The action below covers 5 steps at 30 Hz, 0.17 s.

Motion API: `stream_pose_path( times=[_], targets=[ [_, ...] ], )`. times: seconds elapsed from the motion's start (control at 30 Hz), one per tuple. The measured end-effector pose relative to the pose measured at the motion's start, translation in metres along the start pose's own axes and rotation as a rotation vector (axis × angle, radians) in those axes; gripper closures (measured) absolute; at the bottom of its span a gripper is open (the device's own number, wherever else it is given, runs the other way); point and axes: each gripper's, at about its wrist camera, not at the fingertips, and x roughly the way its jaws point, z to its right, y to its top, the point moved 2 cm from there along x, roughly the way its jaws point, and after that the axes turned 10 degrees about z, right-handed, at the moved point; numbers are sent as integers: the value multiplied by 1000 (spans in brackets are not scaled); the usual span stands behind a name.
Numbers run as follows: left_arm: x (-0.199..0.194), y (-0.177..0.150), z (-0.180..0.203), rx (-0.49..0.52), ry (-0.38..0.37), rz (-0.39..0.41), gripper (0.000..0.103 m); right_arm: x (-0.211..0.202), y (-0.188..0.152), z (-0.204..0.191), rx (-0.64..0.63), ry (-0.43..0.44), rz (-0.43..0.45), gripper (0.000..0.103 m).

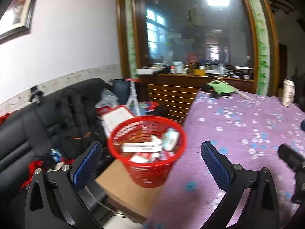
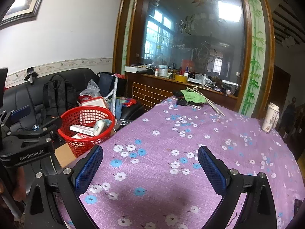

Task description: Collect trash

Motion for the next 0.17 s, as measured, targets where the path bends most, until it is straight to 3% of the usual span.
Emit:
stream_pose_path(
  times=[0.1,0.17],
  targets=[
    [8,10,23,-13,-78,-21,0,6,-8,25,33,-48,-39,2],
    [14,13,51,28,-130,-33,0,11,-17,58,80,-126,-80,2]
  ],
)
